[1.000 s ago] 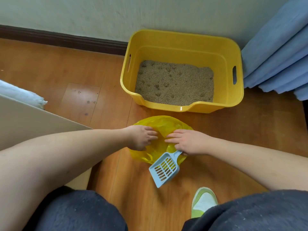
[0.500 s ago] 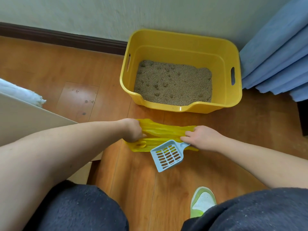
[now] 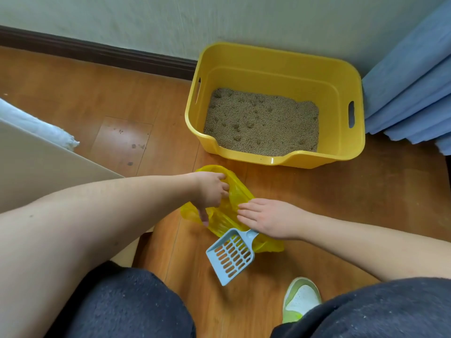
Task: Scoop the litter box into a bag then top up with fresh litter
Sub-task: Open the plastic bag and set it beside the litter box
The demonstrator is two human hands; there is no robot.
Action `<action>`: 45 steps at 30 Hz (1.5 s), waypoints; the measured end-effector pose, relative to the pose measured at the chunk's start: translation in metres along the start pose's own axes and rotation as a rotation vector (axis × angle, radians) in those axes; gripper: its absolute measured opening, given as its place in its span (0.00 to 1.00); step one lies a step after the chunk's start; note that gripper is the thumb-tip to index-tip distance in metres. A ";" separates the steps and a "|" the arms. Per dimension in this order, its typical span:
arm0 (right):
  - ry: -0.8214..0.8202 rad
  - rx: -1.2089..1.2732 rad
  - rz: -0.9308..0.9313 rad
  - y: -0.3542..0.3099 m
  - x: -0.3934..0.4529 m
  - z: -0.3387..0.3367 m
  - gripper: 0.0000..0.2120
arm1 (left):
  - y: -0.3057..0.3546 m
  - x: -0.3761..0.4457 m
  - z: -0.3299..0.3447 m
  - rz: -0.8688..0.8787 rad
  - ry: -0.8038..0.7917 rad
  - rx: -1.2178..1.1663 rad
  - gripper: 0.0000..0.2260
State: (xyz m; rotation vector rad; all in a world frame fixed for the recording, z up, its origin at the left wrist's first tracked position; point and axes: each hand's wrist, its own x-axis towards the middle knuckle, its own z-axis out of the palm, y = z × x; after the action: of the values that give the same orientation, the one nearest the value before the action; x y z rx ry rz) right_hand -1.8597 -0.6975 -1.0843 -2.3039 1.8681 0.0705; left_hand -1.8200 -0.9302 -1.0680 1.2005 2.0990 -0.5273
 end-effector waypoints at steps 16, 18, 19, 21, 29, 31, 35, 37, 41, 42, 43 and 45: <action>-0.507 -0.150 0.160 0.020 0.024 -0.005 0.19 | 0.008 0.005 0.006 0.050 -0.277 -0.161 0.18; -0.571 -0.183 0.131 0.031 0.012 -0.005 0.14 | 0.005 0.004 0.008 0.069 -0.336 -0.128 0.17; -0.630 -0.195 0.129 0.034 0.005 -0.003 0.13 | 0.004 0.003 0.009 0.073 -0.364 -0.118 0.17; -0.732 -0.203 0.146 0.039 -0.008 0.002 0.13 | 0.000 0.000 0.010 0.062 -0.398 -0.134 0.17; -0.751 -0.152 0.199 0.063 -0.038 0.003 0.12 | 0.000 -0.003 0.011 -0.114 -0.311 -0.322 0.31; -0.625 -0.080 0.253 0.068 -0.044 0.002 0.12 | 0.000 -0.008 0.011 -0.225 -0.113 -0.525 0.27; -0.434 -0.032 0.343 0.074 -0.050 0.003 0.25 | -0.010 -0.008 0.002 -0.506 0.205 -0.801 0.17; -0.461 -0.023 0.374 0.073 -0.047 0.005 0.29 | -0.011 -0.003 0.002 -0.636 0.214 -0.814 0.19; -0.596 0.023 0.406 0.071 -0.037 -0.001 0.15 | -0.006 -0.001 0.008 -0.742 0.118 -0.759 0.35; -0.632 0.032 0.423 0.071 -0.034 -0.002 0.13 | -0.005 -0.002 0.009 -0.743 0.109 -0.725 0.38; -0.659 0.045 0.447 0.071 -0.032 -0.004 0.13 | -0.005 -0.003 0.009 -0.738 0.114 -0.695 0.41; -0.657 0.090 0.507 0.072 -0.028 -0.006 0.14 | -0.009 -0.005 0.009 -0.710 0.153 -0.637 0.43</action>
State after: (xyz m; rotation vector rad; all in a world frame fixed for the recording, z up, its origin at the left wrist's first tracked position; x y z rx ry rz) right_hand -1.9358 -0.6859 -1.0822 -1.4321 1.9486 0.6934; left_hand -1.8227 -0.9431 -1.0707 0.1242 2.5242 -0.0285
